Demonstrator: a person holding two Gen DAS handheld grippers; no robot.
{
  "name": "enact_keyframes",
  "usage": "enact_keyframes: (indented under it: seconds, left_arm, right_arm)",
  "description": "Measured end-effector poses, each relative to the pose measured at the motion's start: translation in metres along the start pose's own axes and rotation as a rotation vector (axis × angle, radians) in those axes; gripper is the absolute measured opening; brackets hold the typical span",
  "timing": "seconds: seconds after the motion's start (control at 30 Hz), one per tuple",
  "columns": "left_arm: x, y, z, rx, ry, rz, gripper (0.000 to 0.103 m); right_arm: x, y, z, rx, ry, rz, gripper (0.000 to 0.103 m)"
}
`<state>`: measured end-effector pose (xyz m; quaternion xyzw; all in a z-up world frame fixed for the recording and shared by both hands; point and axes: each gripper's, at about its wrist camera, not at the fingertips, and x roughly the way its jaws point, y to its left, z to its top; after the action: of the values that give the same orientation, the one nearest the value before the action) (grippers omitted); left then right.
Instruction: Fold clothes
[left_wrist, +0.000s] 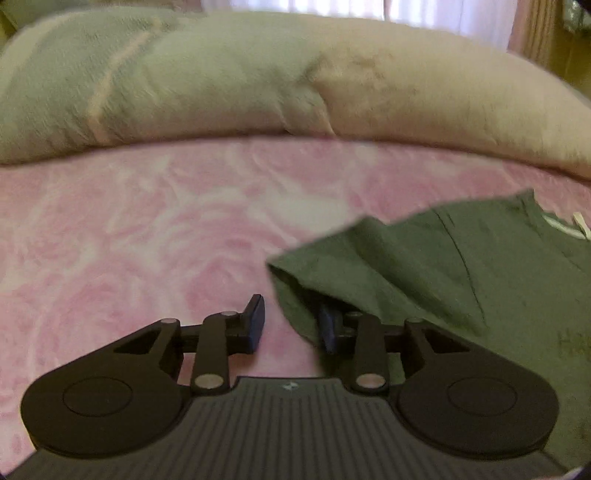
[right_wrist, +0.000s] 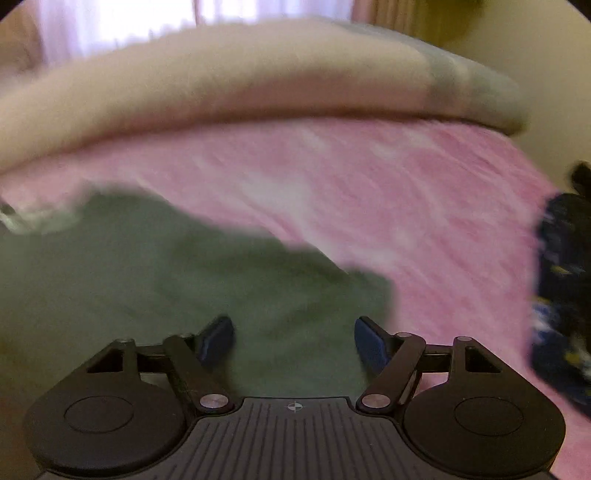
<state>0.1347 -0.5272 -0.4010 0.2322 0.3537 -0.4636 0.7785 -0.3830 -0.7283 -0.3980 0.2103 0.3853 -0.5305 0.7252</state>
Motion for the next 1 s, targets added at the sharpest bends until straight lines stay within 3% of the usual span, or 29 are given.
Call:
enact_keyframes:
  seconds: [0.07,0.17,0.27,0.43,0.57,0.77,0.87,1.0]
  left_arm:
    - [-0.014,0.011,0.0,-0.077,0.01,0.078,0.029]
    - [-0.041,0.033,-0.008,-0.19,0.046,0.149,0.025]
    - [-0.084,0.047,-0.034,-0.297,0.095,0.062,0.026]
    - [-0.16,0.054,-0.116,-0.359,0.203,-0.128,0.029]
    - [-0.212,0.057,-0.186,-0.418,0.307,-0.228,0.029]
    - [-0.25,0.079,-0.256,-0.544,0.385,-0.274,0.035]
    - [-0.253,0.087,-0.274,-0.596,0.379,-0.33,0.035]
    - [-0.257,0.092,-0.286,-0.575,0.383,-0.403,0.035]
  right_arm:
    - [-0.007,-0.023,-0.006,0.148,-0.001,-0.069,0.073]
    - [-0.031,-0.051,-0.015,0.284,0.013,-0.085,0.072]
    - [-0.063,-0.061,-0.034,0.296,0.047,0.027,0.072]
    - [-0.113,-0.068,-0.095,0.339,0.183,0.274,0.072]
    - [-0.158,-0.088,-0.159,0.5,0.274,0.403,0.072]
    - [-0.218,-0.097,-0.241,0.711,0.403,0.551,0.072]
    - [-0.237,-0.09,-0.27,0.794,0.363,0.576,0.072]
    - [-0.254,-0.083,-0.29,0.897,0.3,0.561,0.072]
